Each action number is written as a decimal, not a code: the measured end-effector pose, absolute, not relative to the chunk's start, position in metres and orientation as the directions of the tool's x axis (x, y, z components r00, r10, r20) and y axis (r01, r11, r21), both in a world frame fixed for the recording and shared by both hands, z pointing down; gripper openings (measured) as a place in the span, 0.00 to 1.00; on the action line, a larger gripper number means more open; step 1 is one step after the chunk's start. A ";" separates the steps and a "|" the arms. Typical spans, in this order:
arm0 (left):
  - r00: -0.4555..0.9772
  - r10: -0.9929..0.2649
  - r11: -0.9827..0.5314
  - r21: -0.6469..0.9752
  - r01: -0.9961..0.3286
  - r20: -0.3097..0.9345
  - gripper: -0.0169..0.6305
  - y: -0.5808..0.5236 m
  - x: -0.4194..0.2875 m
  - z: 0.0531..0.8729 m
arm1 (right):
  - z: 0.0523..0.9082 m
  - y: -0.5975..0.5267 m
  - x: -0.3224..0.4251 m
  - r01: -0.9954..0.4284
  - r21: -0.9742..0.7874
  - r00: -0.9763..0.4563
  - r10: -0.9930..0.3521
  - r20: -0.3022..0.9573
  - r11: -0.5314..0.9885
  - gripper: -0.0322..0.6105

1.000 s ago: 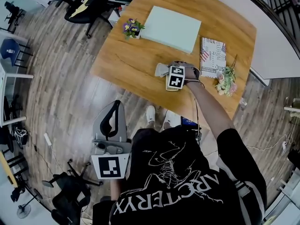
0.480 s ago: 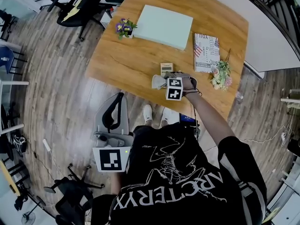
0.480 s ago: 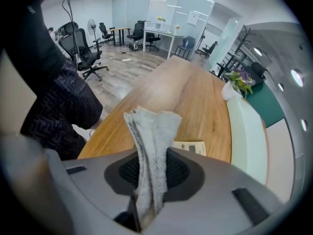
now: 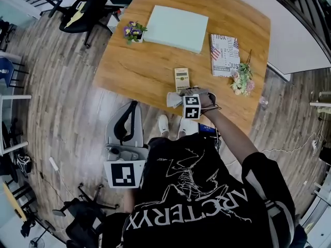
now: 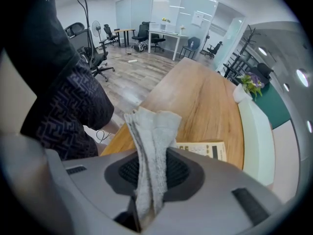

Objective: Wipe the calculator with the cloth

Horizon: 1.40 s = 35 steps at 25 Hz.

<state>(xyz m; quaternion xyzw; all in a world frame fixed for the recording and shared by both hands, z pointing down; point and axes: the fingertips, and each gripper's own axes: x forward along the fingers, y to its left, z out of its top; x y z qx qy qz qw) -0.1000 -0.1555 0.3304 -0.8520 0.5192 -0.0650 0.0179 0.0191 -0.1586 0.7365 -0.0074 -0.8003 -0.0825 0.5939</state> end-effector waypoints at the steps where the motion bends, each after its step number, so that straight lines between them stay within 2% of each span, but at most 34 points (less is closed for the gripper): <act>1: 0.453 -0.887 -0.461 -0.098 -0.882 0.093 0.04 -0.156 -0.100 0.330 | 0.738 -0.157 0.018 0.112 0.119 -0.295 -0.082 0.952 0.987 0.19; 11: 0.476 -0.875 -0.483 -0.106 -0.869 0.083 0.04 -0.160 -0.092 0.326 | 0.749 -0.146 0.016 0.050 0.085 -0.333 -0.063 0.941 0.995 0.19; 13: 0.482 -0.873 -0.487 -0.102 -0.867 0.073 0.04 -0.160 -0.091 0.324 | 0.739 -0.148 0.017 -0.011 0.093 -0.369 -0.091 0.925 0.996 0.19; 15: 0.490 -0.869 -0.494 -0.100 -0.863 0.063 0.04 -0.159 -0.090 0.322 | 0.714 -0.151 0.020 -0.144 0.077 -0.448 -0.135 0.884 0.987 0.19; 19: 0.512 -0.859 -0.512 -0.111 -0.852 0.032 0.04 -0.165 -0.087 0.315 | 0.623 -0.179 0.037 -0.432 0.065 -0.596 -0.339 0.728 0.900 0.19; 23: 0.533 -0.845 -0.534 -0.123 -0.836 0.045 0.04 -0.171 -0.078 0.317 | 0.509 -0.205 0.063 -0.611 0.090 -0.650 -0.563 0.510 0.786 0.19; 26: 0.555 -0.831 -0.554 -0.125 -0.823 0.031 0.04 -0.177 -0.071 0.313 | 0.427 -0.213 0.078 -0.691 0.145 -0.640 -0.692 0.333 0.709 0.19; 30: 0.587 -0.810 -0.583 -0.122 -0.803 0.007 0.04 -0.181 -0.060 0.306 | 0.348 -0.207 0.084 -0.755 0.234 -0.604 -0.788 0.116 0.613 0.19; 35: 0.622 -0.783 -0.613 -0.145 -0.777 -0.026 0.04 -0.184 -0.042 0.296 | 0.301 -0.198 0.094 -0.807 0.277 -0.549 -0.835 -0.029 0.521 0.19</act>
